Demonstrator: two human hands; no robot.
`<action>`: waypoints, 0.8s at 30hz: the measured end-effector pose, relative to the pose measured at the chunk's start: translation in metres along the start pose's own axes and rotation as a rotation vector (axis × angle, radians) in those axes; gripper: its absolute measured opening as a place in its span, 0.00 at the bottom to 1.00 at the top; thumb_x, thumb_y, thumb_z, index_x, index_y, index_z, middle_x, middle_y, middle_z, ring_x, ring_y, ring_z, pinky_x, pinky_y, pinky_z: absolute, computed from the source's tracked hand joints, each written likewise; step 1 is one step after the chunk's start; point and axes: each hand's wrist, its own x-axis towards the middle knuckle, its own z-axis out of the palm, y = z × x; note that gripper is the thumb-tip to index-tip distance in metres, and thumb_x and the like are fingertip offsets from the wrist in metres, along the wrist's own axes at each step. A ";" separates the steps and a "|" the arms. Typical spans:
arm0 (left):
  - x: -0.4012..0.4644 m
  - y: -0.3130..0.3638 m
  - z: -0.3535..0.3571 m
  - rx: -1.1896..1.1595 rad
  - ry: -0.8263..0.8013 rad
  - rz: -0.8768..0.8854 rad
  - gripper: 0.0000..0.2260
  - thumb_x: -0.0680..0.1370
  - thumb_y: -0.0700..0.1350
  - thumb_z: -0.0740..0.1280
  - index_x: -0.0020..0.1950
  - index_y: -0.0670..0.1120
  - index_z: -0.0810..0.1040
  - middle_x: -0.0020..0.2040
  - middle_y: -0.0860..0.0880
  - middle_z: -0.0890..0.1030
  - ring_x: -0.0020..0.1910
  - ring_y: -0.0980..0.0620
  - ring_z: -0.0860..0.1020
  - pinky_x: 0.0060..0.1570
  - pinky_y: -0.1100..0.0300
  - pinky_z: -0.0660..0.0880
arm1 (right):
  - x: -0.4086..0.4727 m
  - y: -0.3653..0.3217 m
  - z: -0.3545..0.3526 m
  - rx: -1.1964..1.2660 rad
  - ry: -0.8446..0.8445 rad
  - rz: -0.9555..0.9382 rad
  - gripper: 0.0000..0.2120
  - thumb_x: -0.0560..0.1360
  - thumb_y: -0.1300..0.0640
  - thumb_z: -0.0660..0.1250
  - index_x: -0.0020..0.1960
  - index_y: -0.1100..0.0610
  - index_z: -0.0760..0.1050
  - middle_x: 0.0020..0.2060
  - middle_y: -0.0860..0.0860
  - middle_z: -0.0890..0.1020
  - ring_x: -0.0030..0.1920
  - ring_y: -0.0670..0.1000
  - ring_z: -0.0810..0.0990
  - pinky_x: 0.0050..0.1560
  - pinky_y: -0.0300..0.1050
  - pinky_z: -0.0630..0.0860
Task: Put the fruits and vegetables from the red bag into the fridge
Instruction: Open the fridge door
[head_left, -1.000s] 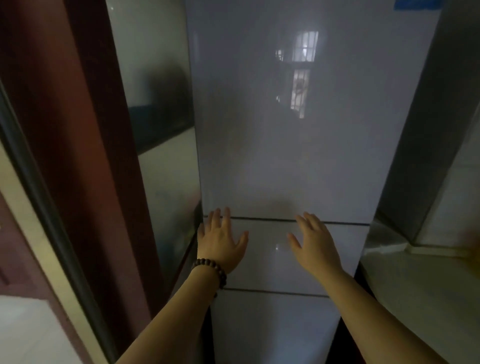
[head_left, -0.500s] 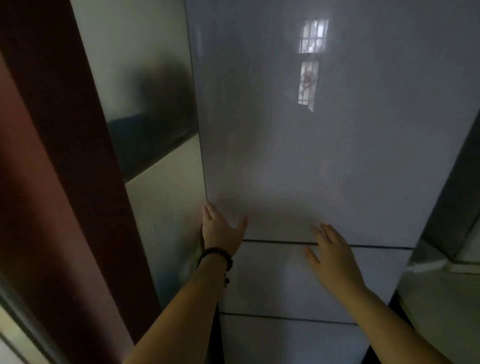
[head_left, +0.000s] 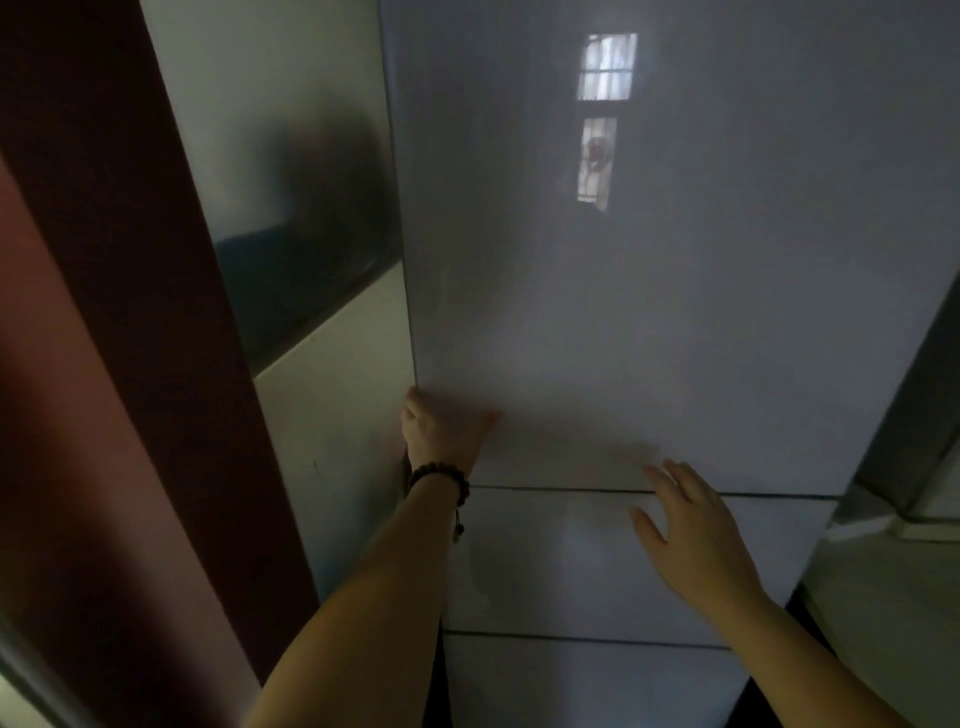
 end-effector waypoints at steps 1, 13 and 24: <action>-0.005 0.001 -0.001 0.007 0.026 0.015 0.43 0.57 0.56 0.79 0.64 0.45 0.62 0.62 0.43 0.70 0.61 0.40 0.71 0.59 0.44 0.72 | -0.001 -0.002 0.000 0.000 0.002 0.007 0.26 0.77 0.51 0.63 0.72 0.58 0.64 0.73 0.57 0.64 0.73 0.57 0.60 0.72 0.52 0.58; -0.119 -0.020 -0.039 0.004 0.042 0.181 0.43 0.66 0.55 0.75 0.73 0.48 0.54 0.69 0.43 0.67 0.66 0.42 0.69 0.61 0.45 0.72 | -0.066 -0.017 -0.017 -0.021 0.050 0.082 0.28 0.76 0.49 0.64 0.72 0.58 0.64 0.73 0.60 0.62 0.73 0.61 0.60 0.72 0.56 0.60; -0.286 -0.003 -0.094 0.132 -0.072 0.396 0.20 0.75 0.40 0.68 0.65 0.43 0.67 0.58 0.45 0.71 0.51 0.46 0.75 0.40 0.63 0.69 | -0.188 -0.032 -0.082 0.039 0.139 -0.004 0.28 0.75 0.49 0.65 0.72 0.56 0.63 0.73 0.59 0.63 0.72 0.61 0.61 0.69 0.55 0.63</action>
